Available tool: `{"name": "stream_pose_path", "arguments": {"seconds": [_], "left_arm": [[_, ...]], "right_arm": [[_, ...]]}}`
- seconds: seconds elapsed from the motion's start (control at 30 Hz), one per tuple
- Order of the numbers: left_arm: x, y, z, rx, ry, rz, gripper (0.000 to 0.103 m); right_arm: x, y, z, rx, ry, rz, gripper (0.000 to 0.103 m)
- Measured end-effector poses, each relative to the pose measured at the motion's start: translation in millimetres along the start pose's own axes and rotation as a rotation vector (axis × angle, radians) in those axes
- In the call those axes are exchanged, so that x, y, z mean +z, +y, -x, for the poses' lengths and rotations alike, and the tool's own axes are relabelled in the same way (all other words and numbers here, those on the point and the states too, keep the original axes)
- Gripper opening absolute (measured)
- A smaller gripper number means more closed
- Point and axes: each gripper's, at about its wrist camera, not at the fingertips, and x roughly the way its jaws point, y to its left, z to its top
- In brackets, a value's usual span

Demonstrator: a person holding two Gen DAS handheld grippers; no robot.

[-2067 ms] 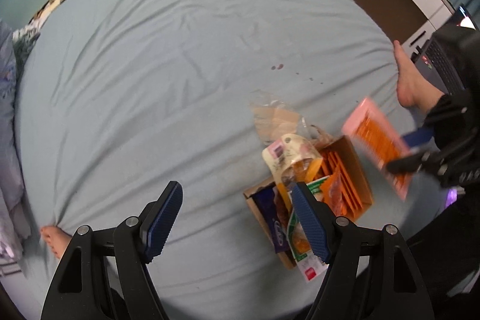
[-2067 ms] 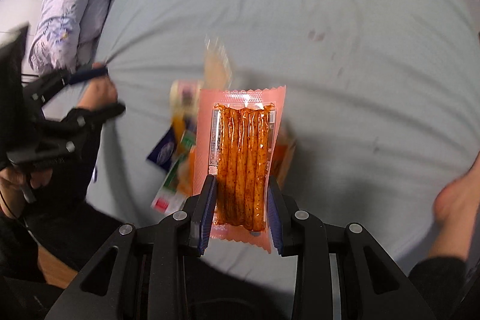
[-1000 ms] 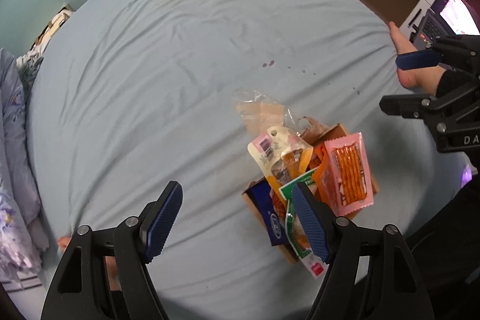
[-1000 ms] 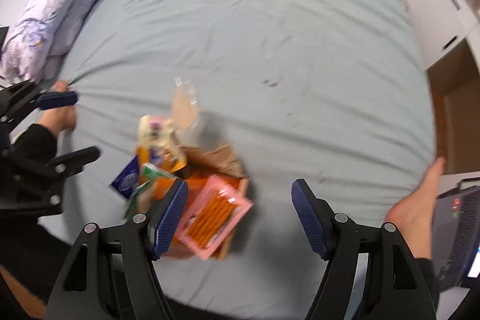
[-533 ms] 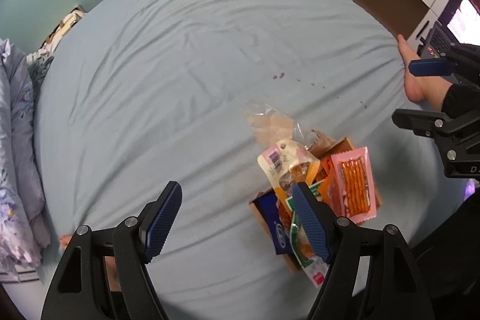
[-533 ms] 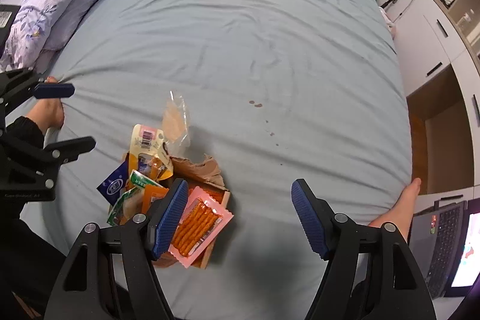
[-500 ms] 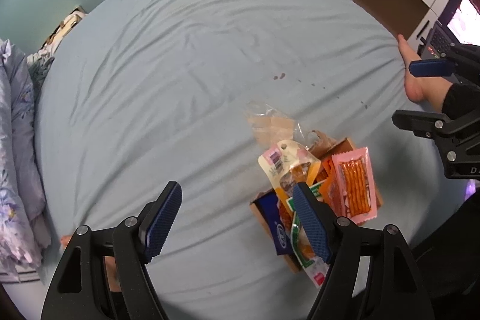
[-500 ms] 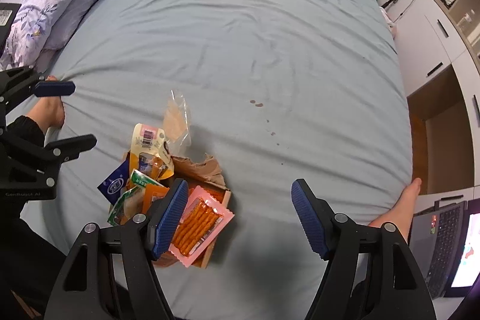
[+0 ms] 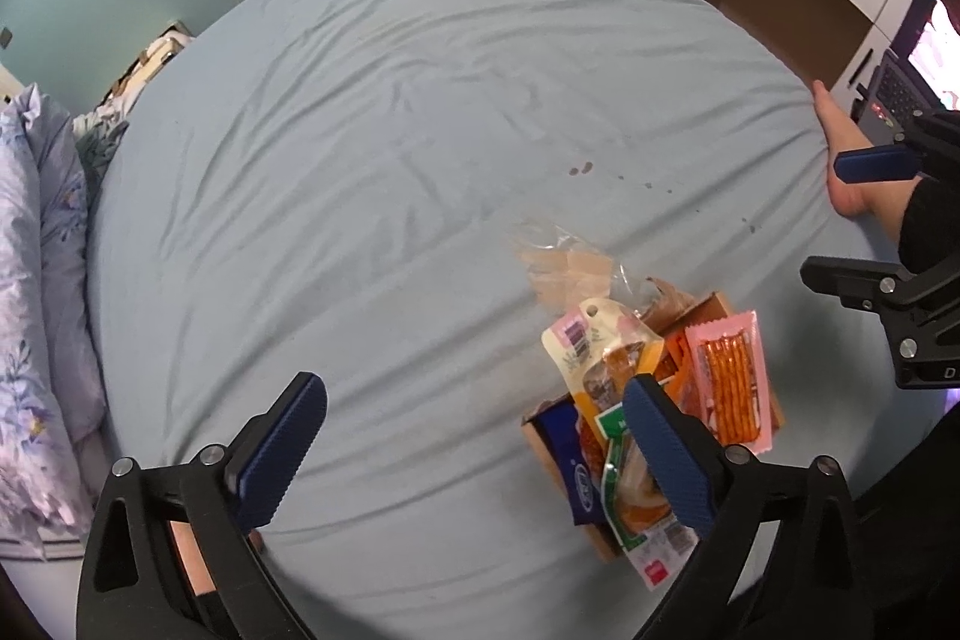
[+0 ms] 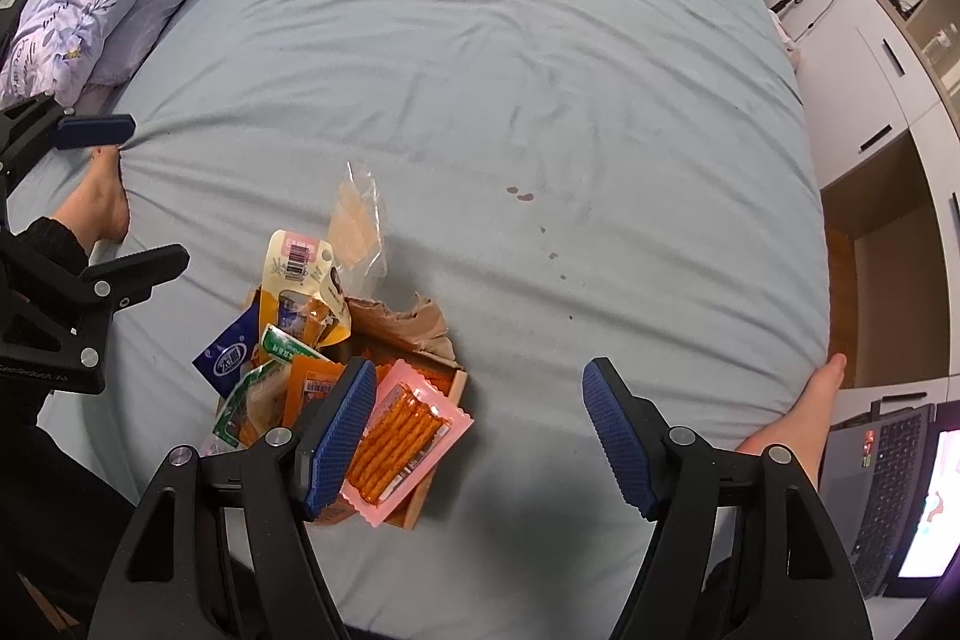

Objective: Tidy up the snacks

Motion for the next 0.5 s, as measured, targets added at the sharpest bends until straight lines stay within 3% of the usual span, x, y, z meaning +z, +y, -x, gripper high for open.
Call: {"name": "stream_pose_path", "arguments": {"seconds": [0.5], "left_arm": [[1.2, 7.4, -2.7, 0.002, 0.009, 0.028, 0.101]], "right_arm": [[-1.7, -0.5, 0.3, -0.001, 0.001, -0.001, 0.071]]}}
